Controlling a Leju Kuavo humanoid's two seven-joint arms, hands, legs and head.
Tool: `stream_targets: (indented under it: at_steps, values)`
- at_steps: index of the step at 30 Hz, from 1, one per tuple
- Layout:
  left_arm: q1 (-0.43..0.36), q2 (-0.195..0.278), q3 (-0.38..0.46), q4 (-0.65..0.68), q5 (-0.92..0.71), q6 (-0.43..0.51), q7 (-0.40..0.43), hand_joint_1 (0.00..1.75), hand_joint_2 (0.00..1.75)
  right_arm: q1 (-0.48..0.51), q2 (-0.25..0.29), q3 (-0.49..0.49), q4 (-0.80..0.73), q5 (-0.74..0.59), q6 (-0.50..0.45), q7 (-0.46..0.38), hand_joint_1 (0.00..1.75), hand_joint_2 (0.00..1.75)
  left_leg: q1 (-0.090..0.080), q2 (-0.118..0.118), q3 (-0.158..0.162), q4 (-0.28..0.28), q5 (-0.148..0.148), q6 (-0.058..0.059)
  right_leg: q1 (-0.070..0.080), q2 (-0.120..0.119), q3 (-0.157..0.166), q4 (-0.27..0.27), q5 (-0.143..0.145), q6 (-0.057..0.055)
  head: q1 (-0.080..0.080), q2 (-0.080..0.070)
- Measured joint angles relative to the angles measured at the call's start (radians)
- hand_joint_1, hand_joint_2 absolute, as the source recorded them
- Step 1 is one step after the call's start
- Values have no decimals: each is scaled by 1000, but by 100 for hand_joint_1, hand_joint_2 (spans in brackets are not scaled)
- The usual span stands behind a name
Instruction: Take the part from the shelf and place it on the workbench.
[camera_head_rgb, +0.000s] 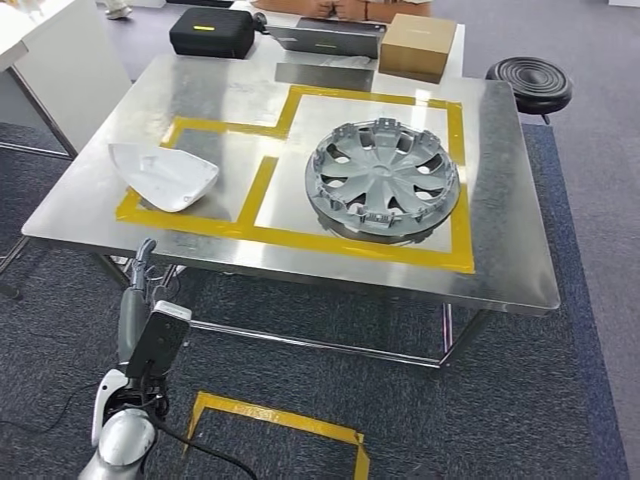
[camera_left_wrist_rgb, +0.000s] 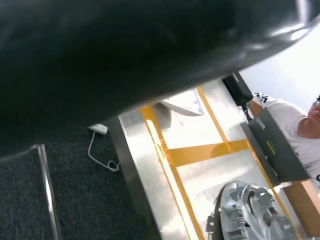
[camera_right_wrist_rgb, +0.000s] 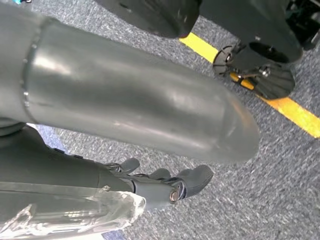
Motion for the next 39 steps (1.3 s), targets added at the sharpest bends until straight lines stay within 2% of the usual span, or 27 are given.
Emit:
stream_targets:
  at_steps: [2,4,5,6,7,8,9,11,13,15,16,18,20,21,22,23,25,26,28,30,31,33,35,36,37,38,39]
  values:
    - [3,-1,-2,-1,1,2,0,0,0,3,0,0,0,0,0,0,0,0,5,2,-14,-3,16,13,-2,0,-25,51,-49,12,4,0]
    - [7,-2,-3,-1,3,5,-2,0,0,3,0,0,0,-1,-1,0,0,0,7,3,-33,-2,33,19,-5,-1,-68,177,-139,22,10,0]
    - [9,-2,-3,-1,4,7,-2,0,0,4,0,0,0,-1,-1,0,0,0,7,3,-43,-1,41,19,-6,-1,-84,241,-171,26,11,0]
    - [12,-3,-3,-1,5,9,-3,0,0,4,0,0,0,-1,-1,0,0,0,7,4,-54,0,49,18,-6,-1,-88,281,-184,29,10,0]
    - [14,-4,-4,-1,6,10,-3,0,0,4,0,0,0,-1,-2,0,0,0,7,4,-63,1,57,16,-7,-1,-71,280,-176,30,11,0]
    - [15,-4,-4,-1,6,11,-3,0,0,4,0,0,0,-1,-2,0,0,0,7,4,-72,3,63,14,-8,-1,-35,239,-154,31,10,0]
    - [16,-5,-4,-1,7,11,-4,0,0,4,0,0,0,-1,-2,0,0,0,8,3,-80,6,68,11,-9,-1,17,168,-129,31,10,0]
    - [18,-7,-5,-1,7,13,-5,0,0,0,0,0,0,-1,-3,0,0,0,6,3,-93,14,76,1,-9,1,112,31,-107,28,10,0]
    - [19,-7,-9,-1,7,17,-7,0,0,-2,1,0,0,-1,-4,0,0,0,3,2,-103,21,85,-9,-7,5,137,-14,-110,16,9,0]
    - [22,-7,-15,-1,7,22,-8,0,0,0,2,0,0,-1,-5,0,0,0,4,1,-110,25,89,-19,-8,5,118,-12,-101,1,9,0]
    - [24,-7,-18,-1,7,24,-8,0,0,0,2,-1,0,-1,-5,-1,0,0,5,1,-117,37,74,-25,-9,3,111,-11,-94,-8,6,0]
    - [27,-7,-21,-1,7,27,-8,0,0,-1,2,-1,0,-1,-5,-2,0,0,7,0,-150,118,-3,-35,-11,1,95,-12,-75,-22,4,0]
    - [29,-7,-22,-1,7,29,-9,0,0,0,2,-2,0,-1,-6,-3,0,0,8,0,-193,255,-87,-41,-10,0,70,-11,-56,-27,2,0]
    - [30,-7,-22,-1,8,29,-9,0,0,0,2,-2,0,-1,-6,-3,0,0,8,0,-202,302,-104,-41,-9,0,57,-10,-47,-27,2,0]
    - [31,-6,-22,-1,8,29,-9,0,0,0,2,-2,0,-1,-6,-3,0,0,8,0,-195,316,-100,-40,-8,-1,45,-9,-39,-27,2,0]
    - [31,-6,-22,-1,8,29,-9,0,0,0,2,-3,0,-1,-6,-3,0,0,7,0,-169,291,-79,-38,-8,-1,35,-9,-31,-25,2,0]
    - [30,-6,-22,-1,8,29,-9,0,0,0,2,-3,0,-1,-6,-3,0,0,7,0,-74,158,-28,-31,-7,0,19,-8,-15,-21,2,0]
    - [29,-6,-22,-1,8,29,-9,0,0,0,2,-3,0,-1,-6,-3,0,0,6,0,-28,85,-15,-27,-5,1,12,-7,-8,-17,2,0]
    - [29,-6,-23,-1,8,30,-9,0,0,-1,2,-3,0,-1,-6,-3,0,0,4,-1,17,5,-10,-19,-3,1,3,-7,10,-7,2,0]
    - [31,-7,-23,-1,8,31,-10,0,0,2,2,-3,0,-1,-6,-3,0,0,3,0,6,-1,1,-7,-5,1,-4,-8,23,5,1,0]
    - [31,-7,-24,-1,8,31,-10,0,0,4,2,-3,0,-1,-6,-3,0,0,3,1,-2,-1,9,1,-6,1,-13,-1,13,11,1,0]
    - [30,-8,-25,-1,8,31,-10,0,0,6,2,-3,0,-1,-6,-3,0,0,7,2,-24,-3,31,14,-7,0,-43,68,-58,21,5,0]
    - [31,-9,-25,-1,8,31,-10,0,0,6,2,-3,0,-1,-6,-3,0,0,6,3,-51,-2,52,20,-8,-1,-79,201,-152,29,8,0]
    - [31,-9,-25,-1,8,31,-10,0,0,5,2,-3,0,-1,-6,-3,0,0,6,3,-66,-1,64,19,-8,-1,-87,258,-175,31,8,0]
    - [32,-9,-26,-1,7,31,-10,0,0,6,2,-3,0,-1,-6,-3,0,0,6,3,-80,-1,74,18,-8,-1,-81,285,-174,32,8,0]
    - [33,-9,-26,-1,7,32,-10,0,0,6,2,-3,0,-1,-6,-3,0,0,6,3,-94,1,84,16,-8,-1,-58,277,-154,32,8,0]
    - [34,-9,-26,-1,7,32,-10,0,0,5,2,-3,0,-1,-6,-3,0,0,6,3,-107,2,94,14,-8,-1,-15,231,-126,32,8,0]
